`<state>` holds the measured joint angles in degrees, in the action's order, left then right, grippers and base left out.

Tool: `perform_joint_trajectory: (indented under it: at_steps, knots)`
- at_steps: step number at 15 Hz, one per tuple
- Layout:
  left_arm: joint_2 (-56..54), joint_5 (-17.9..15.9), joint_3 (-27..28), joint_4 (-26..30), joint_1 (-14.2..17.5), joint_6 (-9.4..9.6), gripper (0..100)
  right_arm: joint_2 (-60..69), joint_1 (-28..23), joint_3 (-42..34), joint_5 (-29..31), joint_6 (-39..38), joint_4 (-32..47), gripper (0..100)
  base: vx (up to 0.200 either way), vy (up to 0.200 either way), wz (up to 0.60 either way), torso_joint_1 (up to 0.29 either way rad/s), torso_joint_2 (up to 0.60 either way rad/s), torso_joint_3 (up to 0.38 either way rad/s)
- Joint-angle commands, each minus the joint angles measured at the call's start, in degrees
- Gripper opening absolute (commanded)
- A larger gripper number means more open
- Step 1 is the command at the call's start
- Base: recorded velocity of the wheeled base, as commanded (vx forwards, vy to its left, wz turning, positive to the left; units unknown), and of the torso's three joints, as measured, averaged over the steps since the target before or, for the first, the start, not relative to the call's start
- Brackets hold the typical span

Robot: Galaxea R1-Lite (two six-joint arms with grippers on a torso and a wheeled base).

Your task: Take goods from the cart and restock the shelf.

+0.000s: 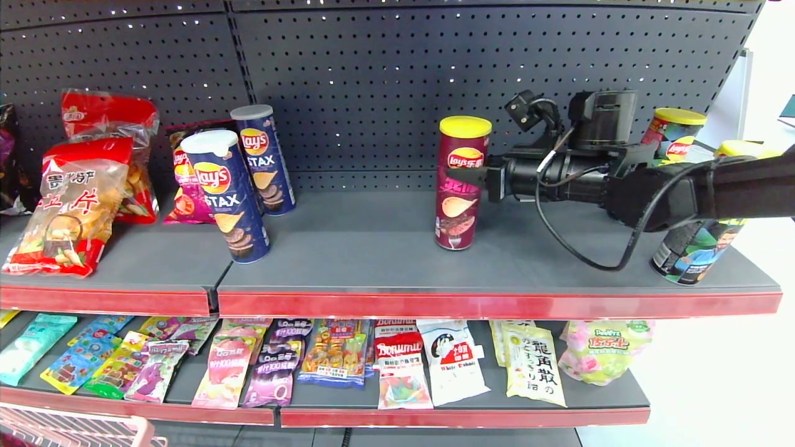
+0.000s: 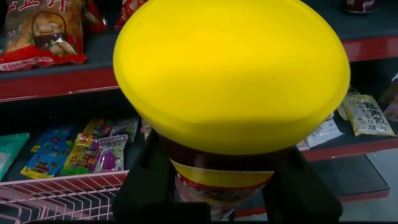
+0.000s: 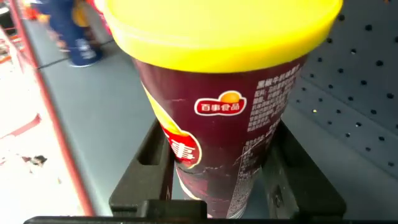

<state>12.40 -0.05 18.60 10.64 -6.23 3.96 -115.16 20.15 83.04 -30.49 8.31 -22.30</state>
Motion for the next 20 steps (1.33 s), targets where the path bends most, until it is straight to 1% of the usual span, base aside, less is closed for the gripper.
perform_joint_trajectory:
  at_steps: [1, 2, 4, 6, 15, 18, 20]
  knots:
    - [0.08, -0.04, 0.12, -0.01, -0.1, -0.01, 0, 8.47, 2.09, -7.72, 0.43, 0.04, -0.29, 0, 0.0, 0.0, 0.0, 0.0, 0.0, 0.0]
    - [0.08, -0.13, 0.03, -0.01, -0.1, -0.01, 0, 10.66, 2.88, -11.68, 0.52, 0.21, -0.82, 0, 0.0, 0.0, 0.0, 0.0, 0.0, 0.0]
    - [0.17, -0.21, -0.15, -0.01, -0.1, -0.01, 0, 11.45, 2.96, -13.78, 0.52, 0.91, -0.82, 0, 0.0, 0.0, 0.0, 0.0, 0.0, 0.0]
    - [0.87, -0.57, -0.23, -0.18, -0.19, -0.01, 0, 12.07, 2.88, -15.81, -0.01, 3.2, -0.82, 0, 0.0, 0.0, 0.0, 0.0, 0.0, 0.0]
    - [1.05, -0.65, -0.41, -0.18, -0.19, -0.01, 0, 10.31, 4.19, -15.63, 0.17, 3.29, -0.99, 0, 0.0, 0.0, 0.0, 0.0, 0.0, 0.0]
    - [1.05, -0.65, -0.59, -0.18, -0.19, -0.01, 0, 8.99, 4.11, -15.1, 0.34, 3.11, -3.28, 0, 0.0, 0.0, 0.0, 0.0, 0.0, 0.0]
    - [0.96, -0.65, -1.02, -0.18, -0.19, -0.01, 0, 8.99, 4.19, -15.63, 0.34, 3.11, -3.46, 0, 0.0, 0.0, 0.0, 0.0, 0.0, 0.0]
